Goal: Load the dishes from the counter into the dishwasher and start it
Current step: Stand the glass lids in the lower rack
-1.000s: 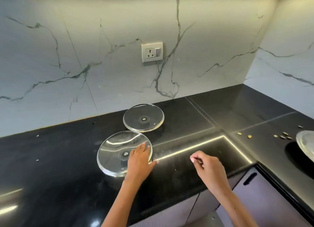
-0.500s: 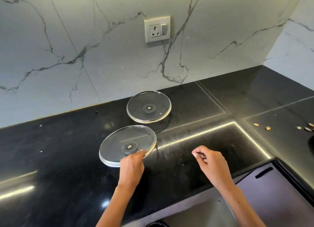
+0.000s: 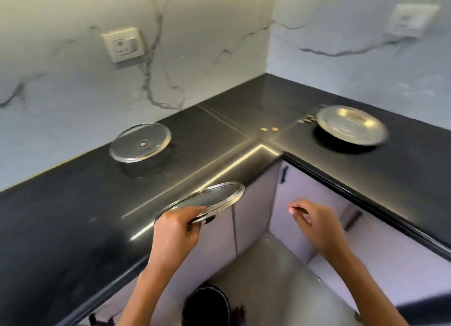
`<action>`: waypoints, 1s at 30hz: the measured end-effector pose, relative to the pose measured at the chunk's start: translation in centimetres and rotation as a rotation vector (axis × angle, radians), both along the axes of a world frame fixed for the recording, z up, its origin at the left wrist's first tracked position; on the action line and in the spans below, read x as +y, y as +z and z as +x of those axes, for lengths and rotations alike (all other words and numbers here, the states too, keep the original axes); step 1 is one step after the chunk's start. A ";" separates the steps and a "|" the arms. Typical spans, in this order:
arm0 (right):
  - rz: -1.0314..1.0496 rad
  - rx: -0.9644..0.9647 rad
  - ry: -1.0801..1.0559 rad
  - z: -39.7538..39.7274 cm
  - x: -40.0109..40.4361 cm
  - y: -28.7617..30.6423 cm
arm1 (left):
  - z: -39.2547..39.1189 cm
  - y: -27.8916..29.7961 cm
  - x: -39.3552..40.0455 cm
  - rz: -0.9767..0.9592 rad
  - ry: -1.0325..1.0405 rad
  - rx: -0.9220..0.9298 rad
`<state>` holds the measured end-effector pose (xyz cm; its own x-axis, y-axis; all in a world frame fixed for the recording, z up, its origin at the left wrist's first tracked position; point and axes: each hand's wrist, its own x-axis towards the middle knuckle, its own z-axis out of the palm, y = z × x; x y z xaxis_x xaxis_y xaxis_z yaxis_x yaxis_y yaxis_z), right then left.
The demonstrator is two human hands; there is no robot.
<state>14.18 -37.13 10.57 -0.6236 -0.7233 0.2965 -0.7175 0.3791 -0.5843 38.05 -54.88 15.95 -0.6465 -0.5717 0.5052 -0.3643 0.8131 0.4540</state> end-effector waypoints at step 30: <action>0.010 -0.298 -1.725 25.5 55.4 -30.1 | -21.8 -38.0 53.5 -0.101 -1.767 -0.779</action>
